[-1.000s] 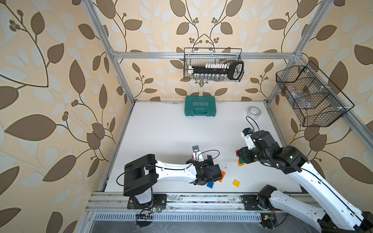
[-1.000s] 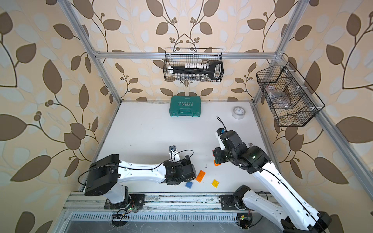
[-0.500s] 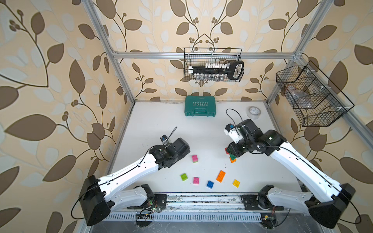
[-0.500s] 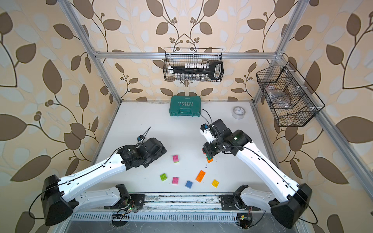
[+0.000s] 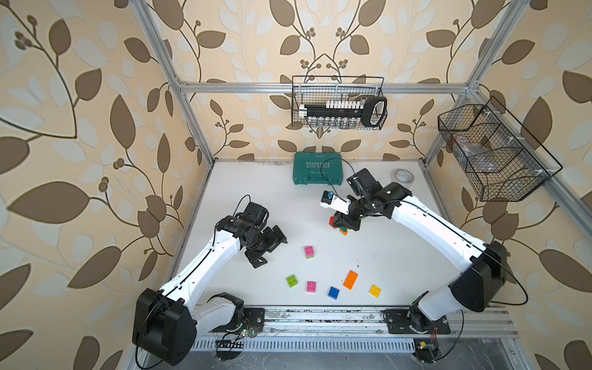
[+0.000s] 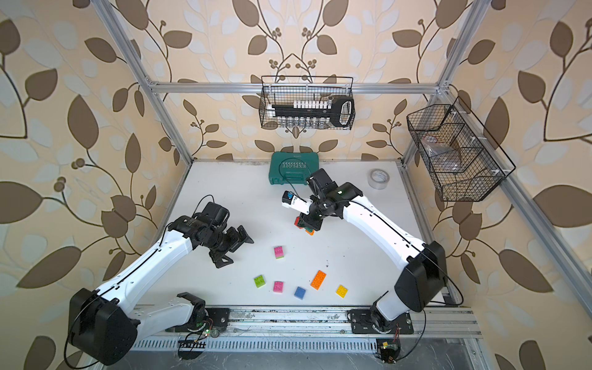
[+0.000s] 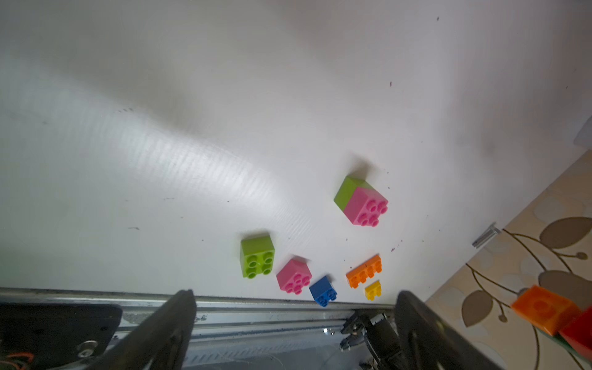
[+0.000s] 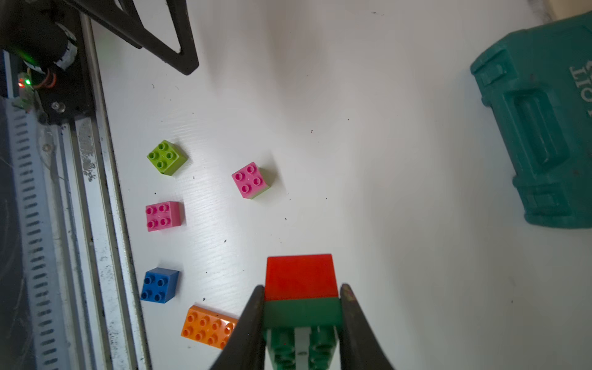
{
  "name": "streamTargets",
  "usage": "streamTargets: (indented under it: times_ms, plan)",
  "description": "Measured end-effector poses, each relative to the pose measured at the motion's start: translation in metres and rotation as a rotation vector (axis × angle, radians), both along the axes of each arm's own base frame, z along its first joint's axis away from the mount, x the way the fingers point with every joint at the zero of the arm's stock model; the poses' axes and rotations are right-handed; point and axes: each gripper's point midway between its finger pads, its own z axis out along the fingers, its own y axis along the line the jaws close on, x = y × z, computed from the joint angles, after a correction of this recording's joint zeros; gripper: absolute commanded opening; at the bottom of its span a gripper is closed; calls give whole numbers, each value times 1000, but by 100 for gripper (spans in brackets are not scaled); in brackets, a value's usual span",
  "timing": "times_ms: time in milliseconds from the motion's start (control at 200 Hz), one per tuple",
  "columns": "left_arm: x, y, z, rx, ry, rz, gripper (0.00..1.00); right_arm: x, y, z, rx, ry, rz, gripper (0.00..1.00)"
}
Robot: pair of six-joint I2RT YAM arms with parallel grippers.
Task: Assemble the letter r with lego
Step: Move the lego brick at the center of the board.
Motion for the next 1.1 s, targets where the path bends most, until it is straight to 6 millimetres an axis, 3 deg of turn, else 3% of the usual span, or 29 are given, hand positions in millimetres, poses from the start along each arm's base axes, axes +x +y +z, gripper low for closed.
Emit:
streamTargets:
  times_ms: [160,390,625,940,1100]
  plan:
    - [0,-17,-18,-71,85,-41,78,-12,20,-29,-89,-2,128,0]
    - [13,-32,-33,-131,115,-45,56,-21,41,-32,-120,-71,190,0]
    - [13,-55,-71,-115,216,-82,35,-22,36,-42,-152,-92,180,0]
    - [26,-81,-87,-105,223,-126,34,-28,18,-39,-165,-125,130,0]
    - [41,-96,-91,-94,202,-154,34,-34,12,-47,-182,-108,135,0]
